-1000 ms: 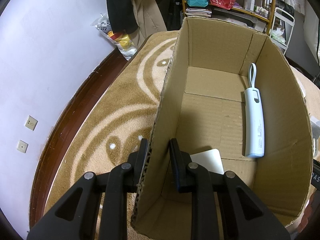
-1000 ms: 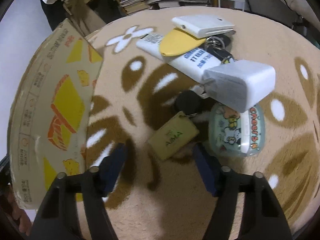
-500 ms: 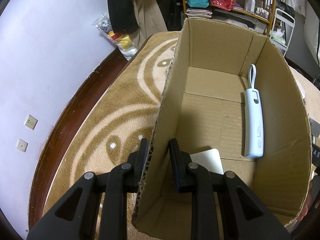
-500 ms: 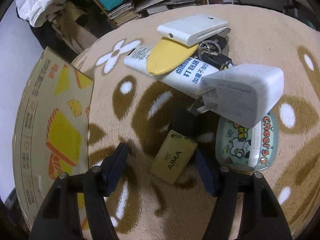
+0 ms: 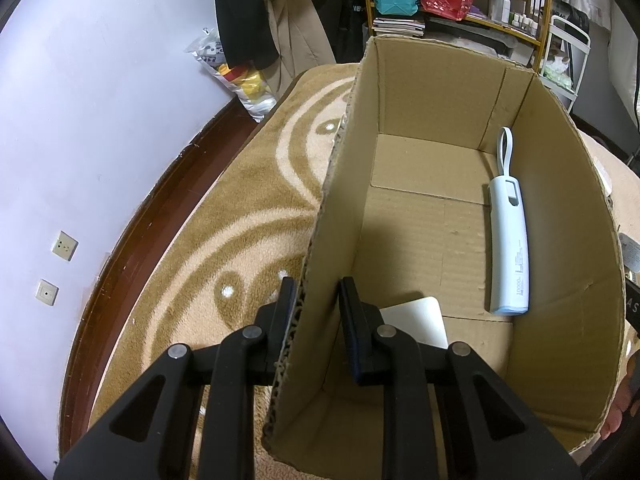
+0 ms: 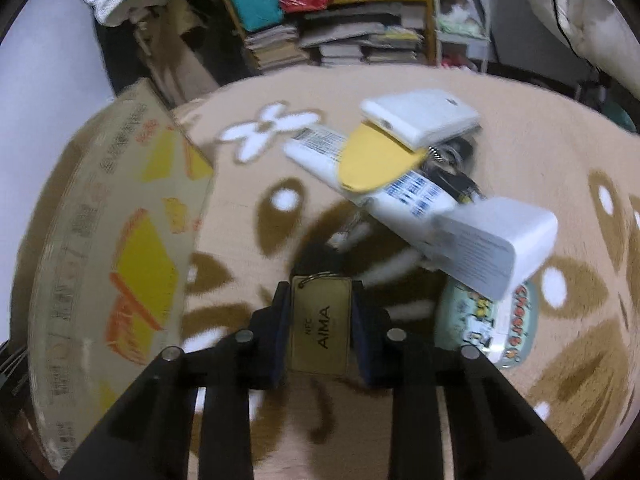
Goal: Organize rigid objects
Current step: 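Carry the car key into the box and release it with the right tool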
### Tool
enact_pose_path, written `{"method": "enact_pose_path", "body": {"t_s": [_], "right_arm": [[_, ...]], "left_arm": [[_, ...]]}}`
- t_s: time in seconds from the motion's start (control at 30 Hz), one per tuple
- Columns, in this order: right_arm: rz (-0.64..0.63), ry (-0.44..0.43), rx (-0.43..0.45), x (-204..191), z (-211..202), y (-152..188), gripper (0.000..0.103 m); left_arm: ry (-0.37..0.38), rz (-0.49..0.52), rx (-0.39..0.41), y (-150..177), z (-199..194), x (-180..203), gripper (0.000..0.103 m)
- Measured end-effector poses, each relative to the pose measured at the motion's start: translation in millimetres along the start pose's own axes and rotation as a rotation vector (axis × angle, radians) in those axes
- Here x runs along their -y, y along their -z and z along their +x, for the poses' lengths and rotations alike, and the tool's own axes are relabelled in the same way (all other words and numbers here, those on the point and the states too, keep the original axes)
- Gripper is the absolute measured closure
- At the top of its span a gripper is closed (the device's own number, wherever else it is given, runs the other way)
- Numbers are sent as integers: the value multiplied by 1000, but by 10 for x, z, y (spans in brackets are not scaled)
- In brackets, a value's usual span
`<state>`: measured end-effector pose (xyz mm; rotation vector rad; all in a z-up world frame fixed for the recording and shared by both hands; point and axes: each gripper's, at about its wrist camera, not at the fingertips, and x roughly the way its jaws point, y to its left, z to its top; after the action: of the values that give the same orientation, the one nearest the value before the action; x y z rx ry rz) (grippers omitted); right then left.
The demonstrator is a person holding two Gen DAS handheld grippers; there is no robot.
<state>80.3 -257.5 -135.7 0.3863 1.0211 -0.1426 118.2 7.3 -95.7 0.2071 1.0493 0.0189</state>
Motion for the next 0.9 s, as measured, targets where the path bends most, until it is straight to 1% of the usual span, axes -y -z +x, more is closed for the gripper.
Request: {"method": "enact_pose_path", "body": {"t_s": [0.1,0.27,0.57,0.8,0.9], "right_arm": [[-39,-22,25,-125,-62,-12,73],[-63,-58,65,-265,-180,-37,74],[-99,-139,177,-469,-623,-87,74],[-139,-232,267,-711,-978,-122,74],[-161,-275,282,-819,-1078,-110,74]], "left_arm": [[-1,0,0,-4,3,5,81],[0,0,0,-2,2,4,81],[-1,0,0,1,2,8,81],[0,0,0,1,6,4,81],[0,-2,0,0,8,4,81]]}}
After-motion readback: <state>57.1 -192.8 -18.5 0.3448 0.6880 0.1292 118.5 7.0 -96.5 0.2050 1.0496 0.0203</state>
